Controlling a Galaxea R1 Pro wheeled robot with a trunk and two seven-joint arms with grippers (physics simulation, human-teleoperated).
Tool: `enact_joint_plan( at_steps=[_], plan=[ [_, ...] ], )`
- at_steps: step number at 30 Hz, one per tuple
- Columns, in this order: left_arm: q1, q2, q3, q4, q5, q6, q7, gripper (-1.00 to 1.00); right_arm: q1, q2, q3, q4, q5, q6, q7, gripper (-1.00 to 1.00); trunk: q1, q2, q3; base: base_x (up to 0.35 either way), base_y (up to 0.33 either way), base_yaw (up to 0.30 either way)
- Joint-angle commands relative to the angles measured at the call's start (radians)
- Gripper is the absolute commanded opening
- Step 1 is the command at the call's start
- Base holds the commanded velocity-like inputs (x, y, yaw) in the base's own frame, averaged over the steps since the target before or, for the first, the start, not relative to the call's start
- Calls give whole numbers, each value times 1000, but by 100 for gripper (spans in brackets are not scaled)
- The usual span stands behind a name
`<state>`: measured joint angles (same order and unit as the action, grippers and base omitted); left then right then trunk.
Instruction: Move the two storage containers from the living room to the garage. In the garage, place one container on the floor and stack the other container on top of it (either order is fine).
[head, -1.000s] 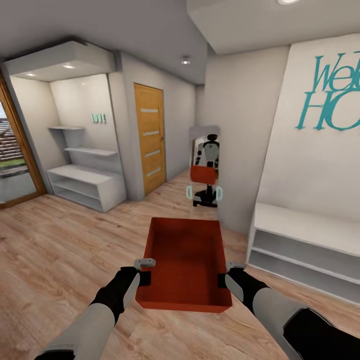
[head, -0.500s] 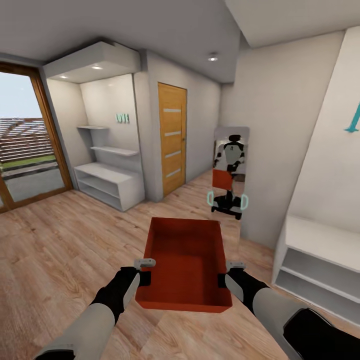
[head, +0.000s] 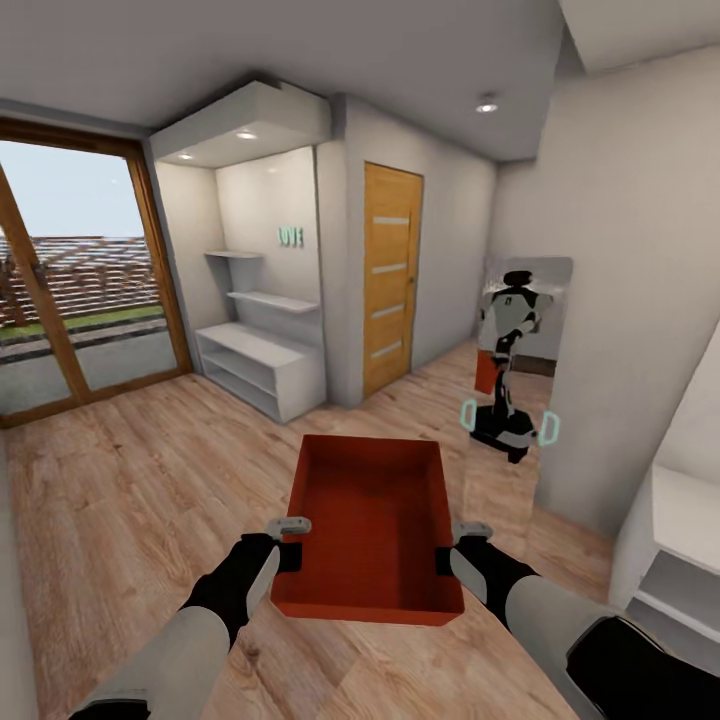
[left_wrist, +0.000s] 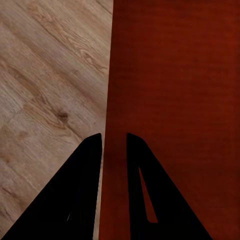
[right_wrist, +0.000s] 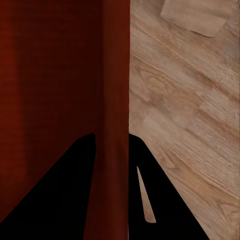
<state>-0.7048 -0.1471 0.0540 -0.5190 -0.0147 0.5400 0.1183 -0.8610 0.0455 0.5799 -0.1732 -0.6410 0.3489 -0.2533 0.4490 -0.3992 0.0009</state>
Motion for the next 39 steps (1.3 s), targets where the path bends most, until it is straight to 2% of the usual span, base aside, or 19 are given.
enact_joint_plan(
  at_steps=[1, 30, 39],
  plan=[
    [-1, 3, 9, -1, -13, 6, 6, -100, 0, -1, 53, -5, -34, 1, -4, -100, 1, -1, 0, 322, 0, 55],
    [-1, 3, 9, -1, -13, 6, 6, -100, 0, -1, 52, -5, -35, 1, -3, -100, 1, -1, 0, 322, 0, 4],
    [-1, 3, 9, -2, -13, 6, 6, -100, 0, -1, 54, -5, -35, 1, -3, -100, 1, -1, 0, 322, 0, 211]
  ],
)
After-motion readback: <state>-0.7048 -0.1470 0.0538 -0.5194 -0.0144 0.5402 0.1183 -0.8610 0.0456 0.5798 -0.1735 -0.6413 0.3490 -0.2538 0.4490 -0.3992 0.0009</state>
